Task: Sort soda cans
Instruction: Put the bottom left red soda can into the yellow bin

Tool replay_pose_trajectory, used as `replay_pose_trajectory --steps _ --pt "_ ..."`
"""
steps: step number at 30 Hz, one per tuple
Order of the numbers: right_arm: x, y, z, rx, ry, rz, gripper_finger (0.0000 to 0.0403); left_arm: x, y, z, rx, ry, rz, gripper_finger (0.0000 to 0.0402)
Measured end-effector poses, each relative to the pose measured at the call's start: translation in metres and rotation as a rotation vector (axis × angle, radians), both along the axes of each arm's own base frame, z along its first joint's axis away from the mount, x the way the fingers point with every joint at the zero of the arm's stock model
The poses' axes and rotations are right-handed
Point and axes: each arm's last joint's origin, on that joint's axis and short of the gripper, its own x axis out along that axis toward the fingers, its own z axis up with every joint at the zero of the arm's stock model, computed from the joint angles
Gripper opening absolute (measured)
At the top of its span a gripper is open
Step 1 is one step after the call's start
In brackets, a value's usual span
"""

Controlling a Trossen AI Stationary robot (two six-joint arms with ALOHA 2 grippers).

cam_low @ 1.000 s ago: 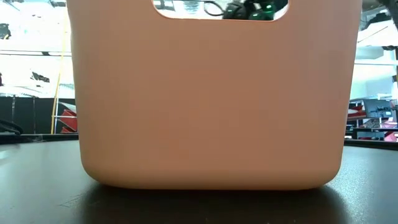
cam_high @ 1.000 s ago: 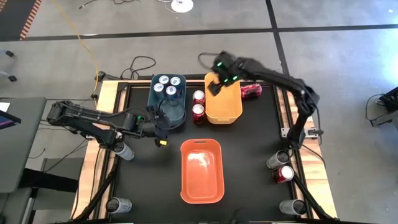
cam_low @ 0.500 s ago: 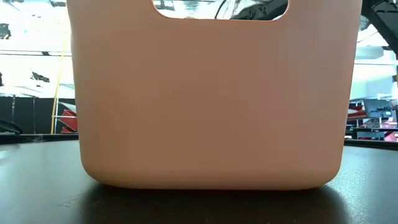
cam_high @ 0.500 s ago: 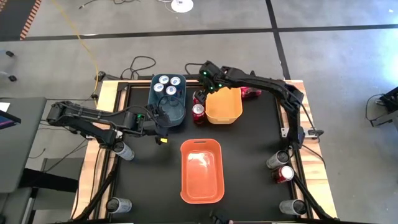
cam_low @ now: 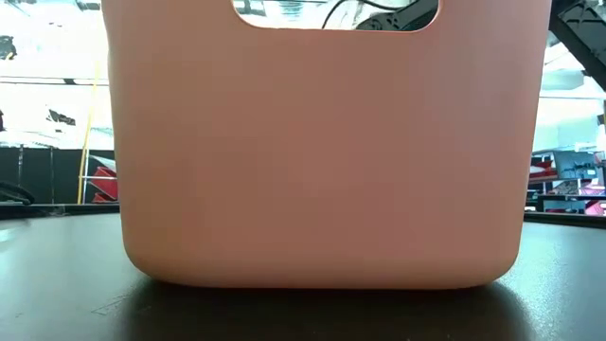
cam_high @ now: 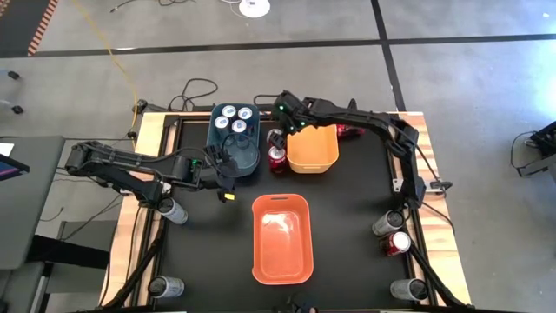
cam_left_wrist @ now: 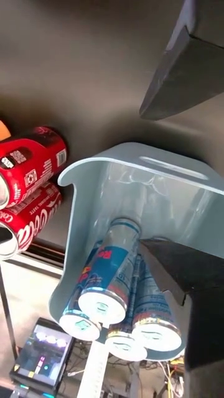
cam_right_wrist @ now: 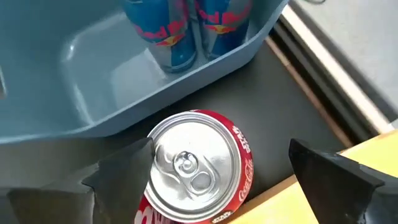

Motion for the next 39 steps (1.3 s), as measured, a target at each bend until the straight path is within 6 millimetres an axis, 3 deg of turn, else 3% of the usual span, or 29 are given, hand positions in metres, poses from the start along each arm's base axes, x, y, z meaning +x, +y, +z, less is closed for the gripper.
replay_pose_trajectory --steps 8,16,28,33,39 --pt "0.001 -0.003 0.002 -0.069 0.004 -0.027 0.0389 0.000 0.005 0.000 -0.001 -0.006 0.021 0.0325" --pt "-0.002 -0.006 0.018 -0.096 -0.079 -0.020 0.0390 0.000 0.006 0.000 -0.004 -0.005 0.028 0.0325" --pt "0.008 0.018 0.010 -0.087 -0.022 0.079 0.0393 0.000 0.006 0.000 -0.005 -0.003 0.031 0.0325" --pt "0.010 0.016 -0.002 -0.068 0.004 0.024 0.0393 0.000 0.006 0.000 -0.010 -0.009 0.037 0.0325" --pt "0.008 0.013 -0.002 -0.055 0.008 0.000 0.0391 0.000 0.006 0.000 -0.011 -0.011 0.038 0.0325"
